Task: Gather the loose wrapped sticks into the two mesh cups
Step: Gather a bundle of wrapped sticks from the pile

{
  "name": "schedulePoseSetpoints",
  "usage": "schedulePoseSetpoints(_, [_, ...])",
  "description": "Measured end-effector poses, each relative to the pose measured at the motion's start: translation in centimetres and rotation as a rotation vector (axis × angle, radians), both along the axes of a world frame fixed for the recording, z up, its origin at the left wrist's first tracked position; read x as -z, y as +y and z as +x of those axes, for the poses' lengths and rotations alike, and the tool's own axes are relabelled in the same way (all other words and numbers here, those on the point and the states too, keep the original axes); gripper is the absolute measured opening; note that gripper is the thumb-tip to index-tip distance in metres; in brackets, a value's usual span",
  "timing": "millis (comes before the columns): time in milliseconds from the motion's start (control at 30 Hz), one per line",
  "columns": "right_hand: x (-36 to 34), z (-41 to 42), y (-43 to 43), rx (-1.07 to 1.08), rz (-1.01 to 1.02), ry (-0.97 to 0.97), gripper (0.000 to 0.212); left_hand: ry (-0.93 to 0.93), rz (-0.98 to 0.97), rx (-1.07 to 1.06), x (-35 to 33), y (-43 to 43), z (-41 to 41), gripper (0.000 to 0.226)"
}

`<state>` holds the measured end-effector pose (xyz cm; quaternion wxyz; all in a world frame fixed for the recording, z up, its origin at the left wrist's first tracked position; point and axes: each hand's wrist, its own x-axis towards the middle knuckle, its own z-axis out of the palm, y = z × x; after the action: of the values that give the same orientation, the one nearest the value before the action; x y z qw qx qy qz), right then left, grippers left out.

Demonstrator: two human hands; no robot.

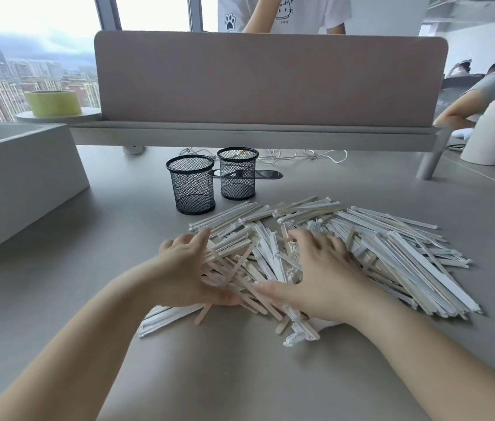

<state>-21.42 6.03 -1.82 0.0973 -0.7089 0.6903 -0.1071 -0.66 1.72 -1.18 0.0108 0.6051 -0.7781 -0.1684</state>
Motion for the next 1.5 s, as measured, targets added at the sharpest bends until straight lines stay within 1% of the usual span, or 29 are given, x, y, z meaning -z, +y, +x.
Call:
schedulePoseSetpoints(133, [-0.1,-1.2,-0.2,0.114,0.011,0.030,0.103,-0.082,0.014,-0.073,-0.3,0.1,0.2,0.130])
schedulePoseSetpoints(233, [-0.1,-1.3,-0.2,0.093,0.089,0.052,0.113,-0.133,0.058,-0.043,-0.3,0.2,0.3,0.134])
schedulePoseSetpoints(300, [0.1,-0.8,-0.2,0.058,0.103,0.052,0.115,-0.124,0.063,-0.023,-0.2,0.3,0.2,0.133])
schedulePoseSetpoints(367, [0.2,-0.4,-0.1,0.030,0.086,0.044,0.110,-0.083,0.051,-0.022,-0.1,0.1,0.2,0.127])
schedulePoseSetpoints(500, [0.0,0.1,0.2,-0.014,0.050,0.032,0.090,0.015,0.005,-0.044,0.4,-0.4,0.2,0.101])
schedulePoseSetpoints(633, [0.2,0.5,0.1,-0.055,0.004,-0.014,0.075,0.049,-0.048,-0.050,0.7,-0.5,-0.4,0.094])
schedulePoseSetpoints(700, [0.2,0.6,0.0,-0.077,-0.008,-0.044,0.073,0.062,-0.079,-0.052,0.7,-0.5,-0.6,0.093])
schedulePoseSetpoints(800, [0.2,0.5,-0.1,-0.087,-0.016,-0.093,0.081,0.087,-0.101,-0.065,0.7,-0.6,-0.9,0.093])
schedulePoseSetpoints(900, [0.2,0.4,-0.2,-0.058,-0.009,-0.148,0.090,0.116,-0.110,-0.062,0.6,-0.5,-0.9,0.089])
schedulePoseSetpoints(967, [0.0,0.5,-0.1,-0.034,-0.007,-0.111,0.096,0.120,-0.088,-0.041,0.5,-0.3,-0.9,0.091])
schedulePoseSetpoints(1067, [-0.4,1.2,0.2,-0.004,0.018,-0.008,0.111,0.070,-0.052,-0.010,0.2,-0.1,-0.8,0.106])
schedulePoseSetpoints(1133, [-0.6,1.7,0.1,-0.012,0.011,0.050,0.118,0.033,-0.042,-0.005,0.1,0.0,-0.6,0.110])
schedulePoseSetpoints(1200, [-0.5,2.1,-0.1,-0.033,-0.018,0.106,0.117,0.017,-0.030,-0.004,-0.1,0.1,-0.7,0.108])
schedulePoseSetpoints(1267, [-0.5,2.4,-0.4,-0.047,-0.022,0.127,0.115,0.024,-0.034,-0.008,-0.1,0.1,-0.9,0.100])
schedulePoseSetpoints(1367, [-0.7,2.7,-0.8,-0.052,-0.005,0.124,0.112,0.046,-0.060,-0.016,-0.1,0.2,-1.1,0.082])
schedulePoseSetpoints(1500, [-0.8,3.0,-1.0,-0.060,-0.011,0.104,0.100,0.019,-0.096,-0.025,0.1,0.3,-1.7,0.074])
